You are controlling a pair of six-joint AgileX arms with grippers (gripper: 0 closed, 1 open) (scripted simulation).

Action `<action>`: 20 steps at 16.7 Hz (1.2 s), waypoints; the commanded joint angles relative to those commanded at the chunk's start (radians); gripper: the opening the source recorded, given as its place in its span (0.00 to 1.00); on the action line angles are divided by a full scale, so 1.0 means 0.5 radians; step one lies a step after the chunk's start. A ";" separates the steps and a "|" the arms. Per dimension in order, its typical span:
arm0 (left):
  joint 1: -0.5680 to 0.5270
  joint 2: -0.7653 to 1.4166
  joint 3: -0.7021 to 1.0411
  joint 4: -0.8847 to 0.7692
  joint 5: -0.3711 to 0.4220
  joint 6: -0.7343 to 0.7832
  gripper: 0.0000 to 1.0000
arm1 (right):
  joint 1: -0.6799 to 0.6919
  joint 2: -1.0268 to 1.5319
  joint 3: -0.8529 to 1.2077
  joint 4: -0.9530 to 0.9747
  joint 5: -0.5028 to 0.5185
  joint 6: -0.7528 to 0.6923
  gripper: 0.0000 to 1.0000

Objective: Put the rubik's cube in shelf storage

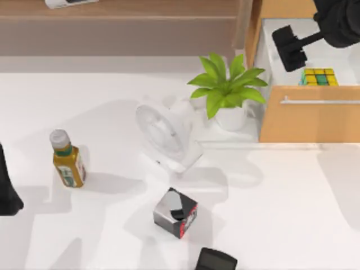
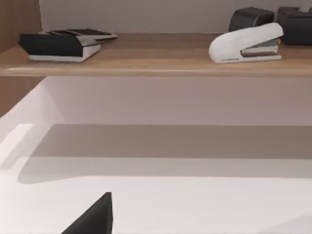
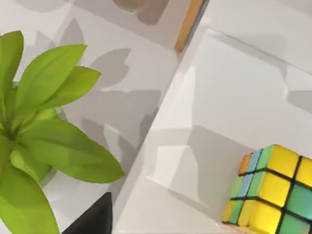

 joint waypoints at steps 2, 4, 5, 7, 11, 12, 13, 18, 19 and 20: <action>0.000 0.000 0.000 0.000 0.000 0.000 1.00 | -0.081 0.197 0.323 -0.318 0.012 0.135 1.00; 0.000 0.000 0.000 0.000 0.000 0.000 1.00 | -0.149 0.405 0.637 -0.612 0.024 0.253 1.00; 0.000 0.000 0.000 0.000 0.000 0.000 1.00 | -0.176 0.509 0.788 -0.748 0.029 0.306 1.00; 0.000 0.000 0.000 0.000 0.000 0.000 1.00 | -0.217 0.711 1.071 -0.999 0.038 0.399 1.00; 0.000 0.000 0.000 0.000 0.000 0.000 1.00 | -0.251 1.060 1.529 -1.395 0.044 0.539 1.00; 0.000 0.000 0.000 0.000 0.000 0.000 1.00 | -0.253 1.125 1.607 -1.461 0.043 0.561 1.00; 0.000 0.000 0.000 0.000 0.000 0.000 1.00 | -0.254 1.182 1.676 -1.517 0.042 0.581 1.00; 0.000 0.000 0.000 0.000 0.000 0.000 1.00 | -0.255 1.277 1.790 -1.606 0.039 0.611 1.00; 0.000 0.000 0.000 0.000 0.000 0.000 1.00 | -0.255 1.277 1.790 -1.606 0.039 0.611 1.00; 0.000 0.000 0.000 0.000 0.000 0.000 1.00 | -0.255 1.277 1.790 -1.606 0.039 0.611 1.00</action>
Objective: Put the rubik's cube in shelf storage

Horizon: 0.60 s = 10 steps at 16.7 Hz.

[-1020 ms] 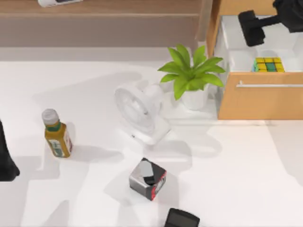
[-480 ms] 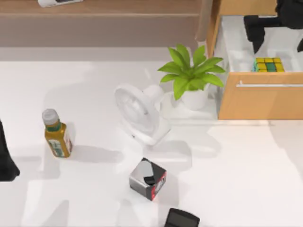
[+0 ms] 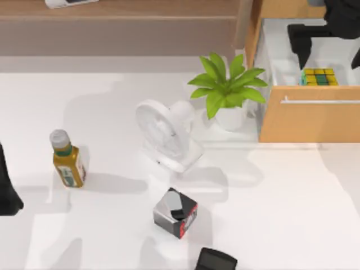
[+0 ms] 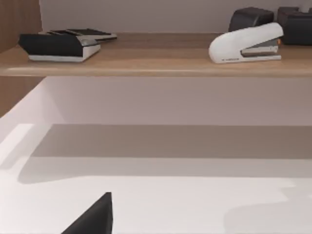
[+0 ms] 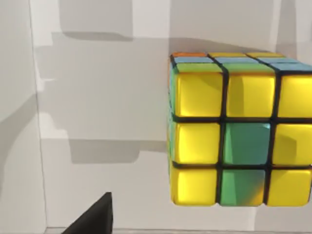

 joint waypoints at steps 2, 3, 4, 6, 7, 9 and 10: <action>0.000 0.000 0.000 0.000 0.000 0.000 1.00 | 0.011 -0.003 -0.004 0.003 0.000 -0.002 1.00; 0.000 0.000 0.000 0.000 0.000 0.000 1.00 | 0.011 -0.006 -0.009 0.005 0.000 -0.001 1.00; 0.000 0.000 0.000 0.000 0.000 0.000 1.00 | 0.011 -0.019 -0.033 0.016 0.000 0.003 1.00; 0.000 0.000 0.000 0.000 0.000 0.000 1.00 | 0.012 -0.060 -0.124 0.066 -0.001 0.010 1.00; 0.000 0.000 0.000 0.000 0.000 0.000 1.00 | 0.013 -0.077 -0.183 0.103 -0.001 0.011 1.00; 0.000 0.000 0.000 0.000 0.000 0.000 1.00 | 0.010 -0.094 -0.298 0.194 0.000 0.009 1.00; 0.000 0.000 0.000 0.000 0.000 0.000 1.00 | 0.008 -0.092 -0.345 0.242 0.001 0.007 1.00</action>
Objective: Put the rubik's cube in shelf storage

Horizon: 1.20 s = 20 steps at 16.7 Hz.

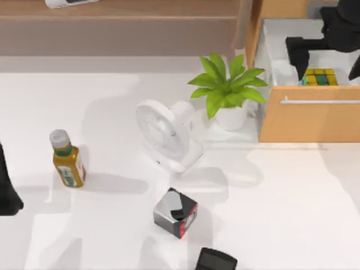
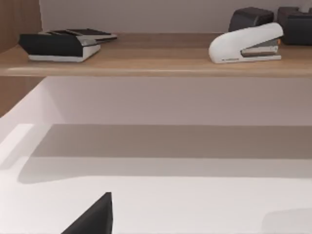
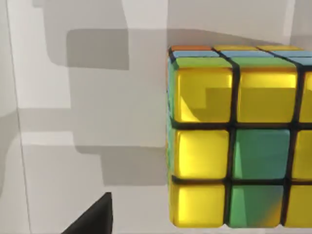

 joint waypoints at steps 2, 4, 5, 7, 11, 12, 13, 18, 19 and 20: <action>0.000 0.000 0.000 0.000 0.000 0.000 1.00 | -0.003 0.022 -0.061 0.082 0.001 -0.005 1.00; 0.000 0.000 0.000 0.000 0.000 0.000 1.00 | -0.006 0.065 -0.077 0.136 0.002 -0.007 1.00; 0.000 0.000 0.000 0.000 0.000 0.000 1.00 | -0.008 0.090 -0.068 0.154 0.002 -0.008 1.00; 0.000 0.000 0.000 0.000 0.000 0.000 1.00 | -0.011 0.135 -0.035 0.176 0.000 -0.010 1.00; 0.000 0.000 0.000 0.000 0.000 0.000 1.00 | -0.011 0.151 -0.020 0.183 -0.001 -0.010 1.00; 0.000 0.000 0.000 0.000 0.000 0.000 1.00 | -0.011 0.151 -0.020 0.183 -0.001 -0.010 1.00; 0.000 0.000 0.000 0.000 0.000 0.000 1.00 | -0.011 0.151 -0.020 0.183 -0.001 -0.010 0.92; 0.000 0.000 0.000 0.000 0.000 0.000 1.00 | -0.011 0.151 -0.020 0.183 -0.001 -0.010 0.55; 0.000 0.000 0.000 0.000 0.000 0.000 1.00 | -0.011 0.151 -0.020 0.183 -0.001 -0.010 0.47; 0.000 0.000 0.000 0.000 0.000 0.000 1.00 | -0.011 0.151 -0.020 0.183 -0.001 -0.010 0.40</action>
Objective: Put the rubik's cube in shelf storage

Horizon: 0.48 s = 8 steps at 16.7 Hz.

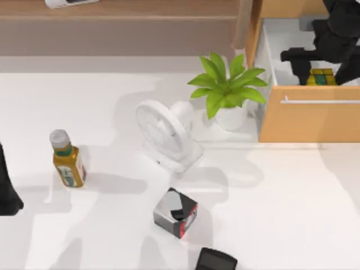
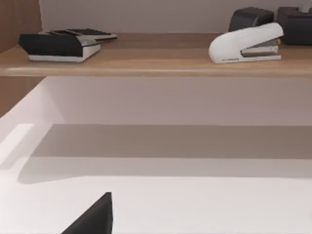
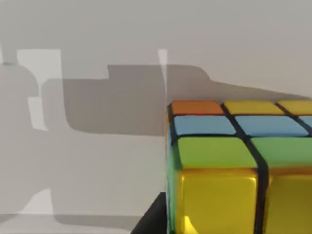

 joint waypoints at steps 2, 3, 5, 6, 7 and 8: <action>0.000 0.000 0.000 0.000 0.000 0.000 1.00 | 0.000 0.000 0.000 0.000 0.000 0.000 0.25; 0.000 0.000 0.000 0.000 0.000 0.000 1.00 | 0.000 0.000 0.000 0.000 0.000 0.000 0.17; 0.000 0.000 0.000 0.000 0.000 0.000 1.00 | 0.000 0.000 0.000 0.000 0.000 0.000 0.02; 0.000 0.000 0.000 0.000 0.000 0.000 1.00 | 0.000 0.000 0.000 0.000 0.000 0.000 0.00; 0.000 0.000 0.000 0.000 0.000 0.000 1.00 | 0.000 0.000 0.000 0.000 0.000 0.000 0.00; 0.000 0.000 0.000 0.000 0.000 0.000 1.00 | 0.000 0.000 0.000 0.000 0.000 0.000 0.00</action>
